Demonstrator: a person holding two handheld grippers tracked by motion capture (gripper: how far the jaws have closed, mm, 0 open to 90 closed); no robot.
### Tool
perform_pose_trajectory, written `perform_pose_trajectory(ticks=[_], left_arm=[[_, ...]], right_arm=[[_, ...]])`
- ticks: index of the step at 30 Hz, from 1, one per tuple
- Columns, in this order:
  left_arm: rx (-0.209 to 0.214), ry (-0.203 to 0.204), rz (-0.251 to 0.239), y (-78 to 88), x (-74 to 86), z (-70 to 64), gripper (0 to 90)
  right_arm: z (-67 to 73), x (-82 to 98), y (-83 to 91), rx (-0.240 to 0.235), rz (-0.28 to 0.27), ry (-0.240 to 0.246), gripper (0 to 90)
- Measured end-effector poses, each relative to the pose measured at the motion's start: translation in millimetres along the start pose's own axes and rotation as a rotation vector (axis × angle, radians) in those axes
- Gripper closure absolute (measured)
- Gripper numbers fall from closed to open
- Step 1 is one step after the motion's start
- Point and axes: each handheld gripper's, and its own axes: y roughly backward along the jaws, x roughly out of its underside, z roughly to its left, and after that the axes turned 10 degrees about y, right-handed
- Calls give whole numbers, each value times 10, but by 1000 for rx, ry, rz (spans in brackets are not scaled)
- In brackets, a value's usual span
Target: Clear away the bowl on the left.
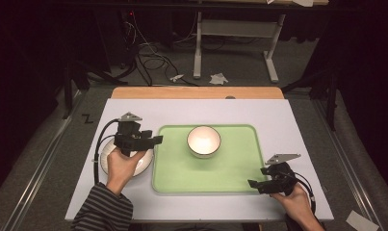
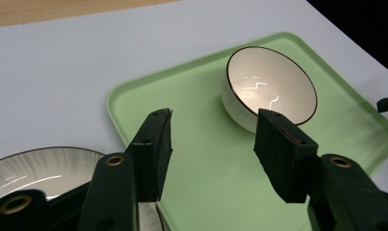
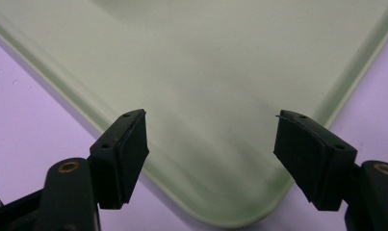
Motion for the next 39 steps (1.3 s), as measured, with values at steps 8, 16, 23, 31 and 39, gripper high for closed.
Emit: perform_pose_trajectory(ticks=[8,16,23,31,39], left_arm=[[8,28,-7,79,118,57,462],[13,-1,-10,147,203,-28,452],[34,-10,5,154,272,-86,457],[54,-20,3,162,398,-147,439],[75,-44,13,189,466,-225,419]], right_arm=[[-4,3,-3,0,0,-8,282],[10,4,14,15,-11,-5,284],[10,2,11,17,-10,-7,285],[4,5,10,16,-11,-7,285],[6,3,7,13,-6,-5,286]])
